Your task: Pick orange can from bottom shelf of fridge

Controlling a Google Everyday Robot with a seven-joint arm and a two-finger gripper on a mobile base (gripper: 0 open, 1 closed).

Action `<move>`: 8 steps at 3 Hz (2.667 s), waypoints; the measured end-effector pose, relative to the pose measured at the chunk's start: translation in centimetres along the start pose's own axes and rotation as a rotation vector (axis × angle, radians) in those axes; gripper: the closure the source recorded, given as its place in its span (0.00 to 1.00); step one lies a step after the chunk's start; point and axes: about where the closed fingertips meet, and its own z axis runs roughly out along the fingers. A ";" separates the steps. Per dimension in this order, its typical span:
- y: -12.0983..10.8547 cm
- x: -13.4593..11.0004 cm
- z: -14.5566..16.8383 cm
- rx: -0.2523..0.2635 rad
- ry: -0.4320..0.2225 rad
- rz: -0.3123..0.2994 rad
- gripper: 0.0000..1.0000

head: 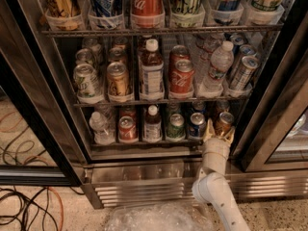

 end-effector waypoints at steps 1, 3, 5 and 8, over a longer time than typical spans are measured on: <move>-0.1 0.0 1.0 0.016 0.003 0.006 0.33; -0.1 0.2 1.3 0.025 0.007 0.008 0.75; -0.3 -0.2 1.3 0.029 -0.005 0.004 1.00; -1.0 -3.4 1.2 0.030 -0.079 -0.004 1.00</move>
Offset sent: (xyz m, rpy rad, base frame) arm 0.0161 -0.0062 -0.0041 0.0186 0.0124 -0.0330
